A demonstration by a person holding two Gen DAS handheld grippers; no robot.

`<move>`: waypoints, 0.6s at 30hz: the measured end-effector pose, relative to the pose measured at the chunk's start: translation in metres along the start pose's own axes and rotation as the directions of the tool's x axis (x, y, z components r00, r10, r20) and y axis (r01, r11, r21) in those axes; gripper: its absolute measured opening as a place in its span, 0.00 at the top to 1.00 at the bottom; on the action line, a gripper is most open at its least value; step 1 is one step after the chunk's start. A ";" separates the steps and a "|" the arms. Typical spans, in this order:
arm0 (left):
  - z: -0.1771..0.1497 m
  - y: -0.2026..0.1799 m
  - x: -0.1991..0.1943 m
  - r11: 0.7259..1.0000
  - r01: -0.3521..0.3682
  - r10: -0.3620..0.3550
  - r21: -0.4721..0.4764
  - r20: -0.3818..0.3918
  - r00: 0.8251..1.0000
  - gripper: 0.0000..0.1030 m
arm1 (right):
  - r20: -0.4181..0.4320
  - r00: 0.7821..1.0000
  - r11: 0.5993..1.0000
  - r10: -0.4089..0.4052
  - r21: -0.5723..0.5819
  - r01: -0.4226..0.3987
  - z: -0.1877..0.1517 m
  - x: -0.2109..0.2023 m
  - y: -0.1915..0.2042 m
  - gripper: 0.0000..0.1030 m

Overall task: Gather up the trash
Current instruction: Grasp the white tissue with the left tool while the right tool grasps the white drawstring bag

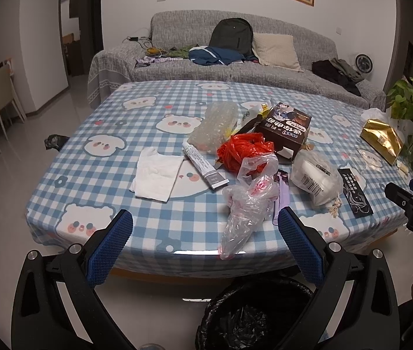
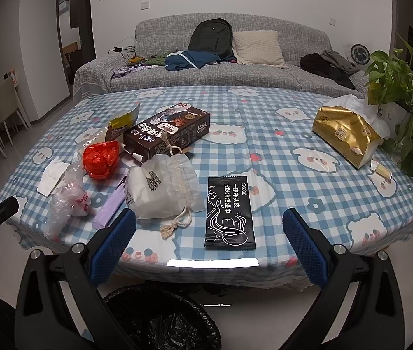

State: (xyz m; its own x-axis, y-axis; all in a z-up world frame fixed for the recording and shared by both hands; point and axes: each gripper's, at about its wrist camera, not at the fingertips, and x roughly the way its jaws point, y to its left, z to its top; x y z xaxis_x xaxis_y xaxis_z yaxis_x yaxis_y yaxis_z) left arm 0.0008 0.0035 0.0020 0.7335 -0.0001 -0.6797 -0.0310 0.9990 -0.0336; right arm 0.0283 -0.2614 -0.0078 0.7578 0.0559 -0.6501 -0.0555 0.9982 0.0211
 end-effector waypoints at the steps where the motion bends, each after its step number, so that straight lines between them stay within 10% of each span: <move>1: 0.001 0.001 0.001 1.000 -0.003 0.003 -0.002 0.000 1.000 0.06 | 0.000 1.000 1.000 0.003 0.001 -0.003 0.002 0.001 0.001 0.06; 18: 0.033 0.044 0.082 0.997 -0.079 0.077 -0.016 -0.108 0.991 0.06 | -0.060 0.997 0.995 0.054 -0.077 -0.059 0.032 0.059 0.039 0.06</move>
State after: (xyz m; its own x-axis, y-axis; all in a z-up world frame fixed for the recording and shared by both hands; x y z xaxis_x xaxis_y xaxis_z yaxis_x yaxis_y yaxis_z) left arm 0.0821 0.0492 -0.0309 0.6513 0.0722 -0.7554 -0.0999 0.9950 0.0089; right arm 0.0913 -0.2181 -0.0210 0.7134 0.1089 -0.6922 -0.1500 0.9887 0.0009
